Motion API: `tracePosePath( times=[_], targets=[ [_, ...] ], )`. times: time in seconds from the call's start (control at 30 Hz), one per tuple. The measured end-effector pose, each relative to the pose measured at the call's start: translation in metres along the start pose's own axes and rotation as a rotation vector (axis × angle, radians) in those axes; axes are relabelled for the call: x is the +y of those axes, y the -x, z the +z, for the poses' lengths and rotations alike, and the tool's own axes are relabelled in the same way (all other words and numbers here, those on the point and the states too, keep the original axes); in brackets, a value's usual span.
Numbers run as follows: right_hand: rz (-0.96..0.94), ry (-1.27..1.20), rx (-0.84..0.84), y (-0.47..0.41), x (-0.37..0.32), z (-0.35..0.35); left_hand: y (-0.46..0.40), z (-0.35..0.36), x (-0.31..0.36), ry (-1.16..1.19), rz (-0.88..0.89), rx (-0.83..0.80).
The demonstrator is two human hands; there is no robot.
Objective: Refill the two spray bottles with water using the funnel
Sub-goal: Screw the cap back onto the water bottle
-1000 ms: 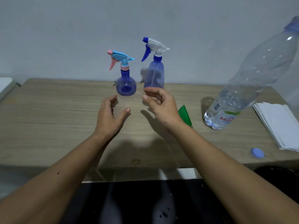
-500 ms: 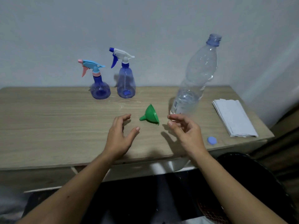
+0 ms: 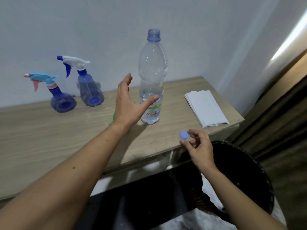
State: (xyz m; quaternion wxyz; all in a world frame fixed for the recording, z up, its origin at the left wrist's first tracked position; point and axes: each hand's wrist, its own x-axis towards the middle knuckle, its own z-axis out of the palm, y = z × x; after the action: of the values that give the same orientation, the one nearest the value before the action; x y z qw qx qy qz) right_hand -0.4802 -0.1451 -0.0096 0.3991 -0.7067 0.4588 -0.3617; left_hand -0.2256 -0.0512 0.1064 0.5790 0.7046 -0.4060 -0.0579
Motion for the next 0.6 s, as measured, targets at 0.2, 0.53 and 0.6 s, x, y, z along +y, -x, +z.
tracePosePath(
  times=[0.2, 0.53, 0.6],
  targets=[
    [-0.013, 0.096, -0.047, -0.009, 0.011, 0.005, -0.029, 0.031, 0.014, 0.088, 0.013, 0.021],
    [0.03, -0.066, -0.072, -0.015, -0.01, -0.008, -0.03, 0.044, 0.005, 0.078, 0.023, 0.092],
    [-0.014, -0.13, -0.066, -0.025, -0.031, -0.012, -0.028, 0.045, 0.005, 0.063, 0.018, 0.091]
  ],
)
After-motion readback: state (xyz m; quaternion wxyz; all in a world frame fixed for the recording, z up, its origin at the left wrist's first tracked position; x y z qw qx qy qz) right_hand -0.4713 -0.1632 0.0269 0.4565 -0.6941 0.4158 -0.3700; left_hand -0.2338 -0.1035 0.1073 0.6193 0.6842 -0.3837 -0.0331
